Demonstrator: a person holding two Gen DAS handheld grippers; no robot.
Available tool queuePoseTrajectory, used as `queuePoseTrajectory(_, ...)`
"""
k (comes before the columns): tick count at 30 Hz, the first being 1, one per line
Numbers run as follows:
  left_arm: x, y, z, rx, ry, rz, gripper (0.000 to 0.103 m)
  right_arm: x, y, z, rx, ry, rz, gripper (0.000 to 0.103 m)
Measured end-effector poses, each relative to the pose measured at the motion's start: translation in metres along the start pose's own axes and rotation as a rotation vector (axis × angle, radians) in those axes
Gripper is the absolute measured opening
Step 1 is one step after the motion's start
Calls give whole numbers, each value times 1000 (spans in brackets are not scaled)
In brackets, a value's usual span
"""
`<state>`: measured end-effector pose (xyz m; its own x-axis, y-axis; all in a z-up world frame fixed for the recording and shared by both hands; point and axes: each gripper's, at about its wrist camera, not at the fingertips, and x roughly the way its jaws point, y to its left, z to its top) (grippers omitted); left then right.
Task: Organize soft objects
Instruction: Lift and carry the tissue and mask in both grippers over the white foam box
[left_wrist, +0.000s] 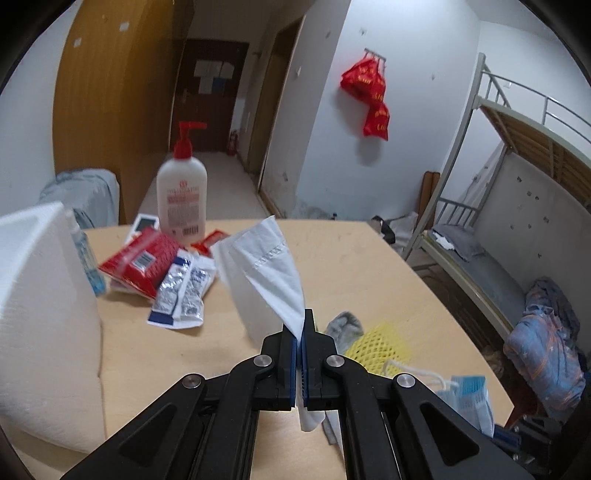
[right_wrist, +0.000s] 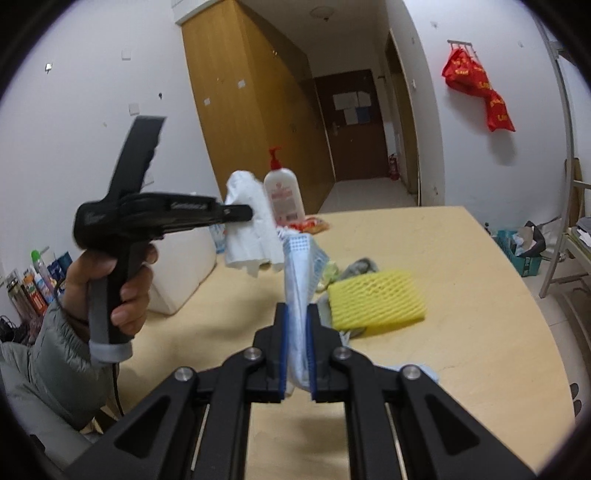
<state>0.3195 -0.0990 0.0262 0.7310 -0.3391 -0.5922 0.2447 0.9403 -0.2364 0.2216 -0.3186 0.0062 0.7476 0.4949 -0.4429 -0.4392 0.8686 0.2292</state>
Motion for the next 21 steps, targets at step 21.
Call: queuePoseTrajectory(21, -104, -28, -15, 145, -182, 26, 1, -51, 28, 14, -16, -157, -60, 11)
